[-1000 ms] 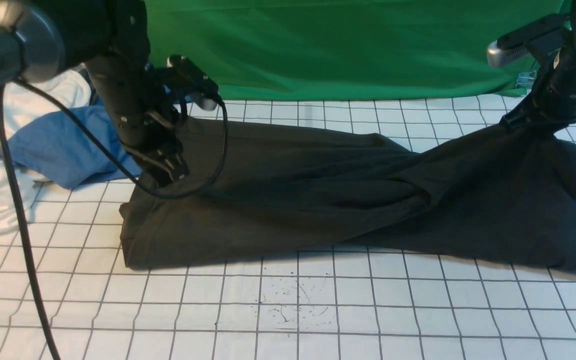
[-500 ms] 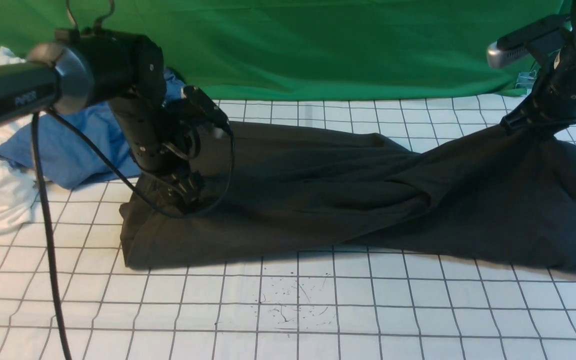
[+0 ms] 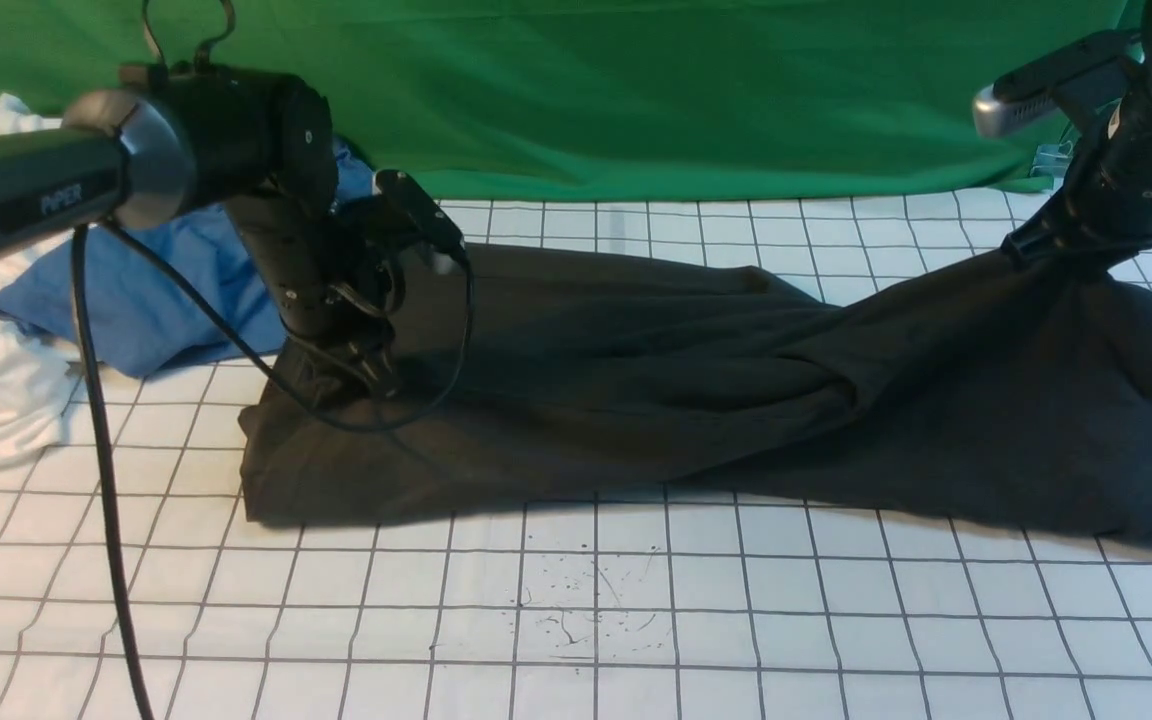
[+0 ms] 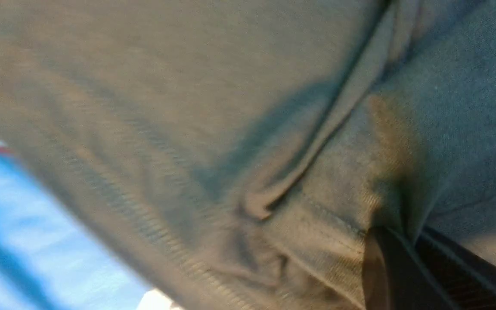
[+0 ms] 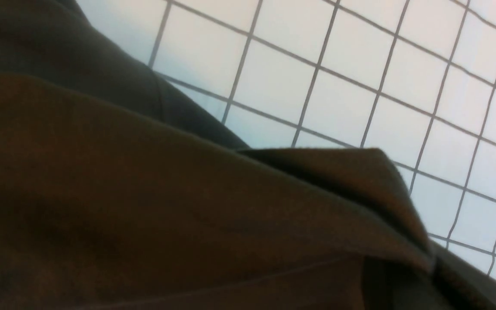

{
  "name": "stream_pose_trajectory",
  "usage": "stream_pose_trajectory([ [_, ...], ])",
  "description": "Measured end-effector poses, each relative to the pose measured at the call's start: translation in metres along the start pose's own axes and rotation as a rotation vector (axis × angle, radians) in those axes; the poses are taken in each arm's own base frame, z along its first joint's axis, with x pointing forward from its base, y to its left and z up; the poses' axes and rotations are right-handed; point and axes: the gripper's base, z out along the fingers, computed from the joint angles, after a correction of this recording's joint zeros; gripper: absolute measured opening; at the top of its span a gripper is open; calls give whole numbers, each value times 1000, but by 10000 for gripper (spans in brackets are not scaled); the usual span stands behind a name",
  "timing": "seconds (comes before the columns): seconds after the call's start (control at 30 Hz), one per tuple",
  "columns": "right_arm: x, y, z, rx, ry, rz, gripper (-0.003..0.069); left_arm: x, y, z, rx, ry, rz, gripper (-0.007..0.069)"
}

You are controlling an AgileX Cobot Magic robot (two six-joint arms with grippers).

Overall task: Fold a long-sleeved shirt over a white checkered tablecloth.
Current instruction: 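Fold the black garment in half by bringing its near edge over to the far edge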

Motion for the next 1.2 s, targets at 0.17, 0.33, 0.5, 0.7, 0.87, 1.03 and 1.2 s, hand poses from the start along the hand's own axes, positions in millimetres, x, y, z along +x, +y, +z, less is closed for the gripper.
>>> stream_pose_trajectory([
  [0.17, -1, -1, -1, 3, -6, -10, 43, -17, 23, -52, -158, -94, -40, -29],
  [0.33, -6, -8, -3, 22, -69, 4, 43, -24, 51, -87, -260, -230, -109, -29],
  [0.5, -10, -14, 8, 35, -114, 13, 43, -22, 79, -79, -334, -322, -176, -29],
  [0.7, -12, -14, 41, 30, -114, 17, 43, -26, 91, -46, -370, -374, -215, -29],
  [0.87, -15, -14, 62, 31, -145, 30, 43, -27, 95, -13, -365, -372, -229, -29],
  [1.03, -17, -17, 72, 39, -190, 50, 65, -29, 99, 7, -392, -407, -239, -28],
  [1.2, -16, -24, 77, 48, -205, 79, 168, -32, 103, 4, -434, -459, -237, -21],
])
